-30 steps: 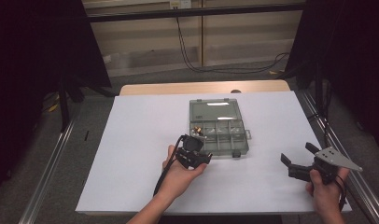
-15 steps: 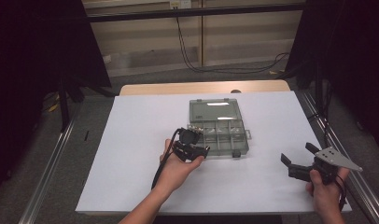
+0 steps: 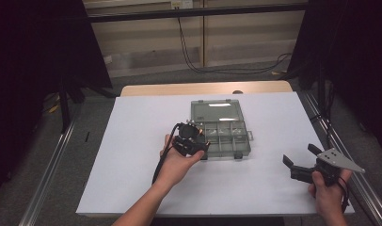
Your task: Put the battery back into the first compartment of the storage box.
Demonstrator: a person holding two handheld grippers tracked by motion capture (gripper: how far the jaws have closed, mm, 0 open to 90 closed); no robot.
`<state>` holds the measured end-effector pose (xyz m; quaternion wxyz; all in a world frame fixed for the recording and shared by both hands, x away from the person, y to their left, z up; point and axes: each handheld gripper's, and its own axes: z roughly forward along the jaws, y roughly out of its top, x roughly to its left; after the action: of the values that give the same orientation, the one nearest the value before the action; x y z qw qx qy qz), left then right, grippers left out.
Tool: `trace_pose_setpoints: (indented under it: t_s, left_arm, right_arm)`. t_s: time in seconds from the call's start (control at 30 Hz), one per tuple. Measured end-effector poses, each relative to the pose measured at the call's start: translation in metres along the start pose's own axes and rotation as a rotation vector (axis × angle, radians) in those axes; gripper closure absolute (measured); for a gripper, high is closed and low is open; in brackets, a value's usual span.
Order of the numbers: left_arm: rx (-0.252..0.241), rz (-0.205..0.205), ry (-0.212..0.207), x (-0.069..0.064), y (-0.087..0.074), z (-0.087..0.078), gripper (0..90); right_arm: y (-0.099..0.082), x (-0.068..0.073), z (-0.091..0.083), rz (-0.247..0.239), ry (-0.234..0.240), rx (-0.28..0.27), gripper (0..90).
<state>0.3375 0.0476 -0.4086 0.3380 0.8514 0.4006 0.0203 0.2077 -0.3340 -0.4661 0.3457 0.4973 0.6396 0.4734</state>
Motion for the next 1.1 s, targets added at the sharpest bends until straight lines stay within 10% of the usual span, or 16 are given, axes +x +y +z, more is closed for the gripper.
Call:
trace_pose_setpoints:
  t_s: [1.1]
  left_arm:
    - [-0.04,-0.087,0.035,0.038,0.024,0.011,77.3]
  right_arm:
    - [-0.001,0.0,0.001,0.002,0.002,0.003,0.0]
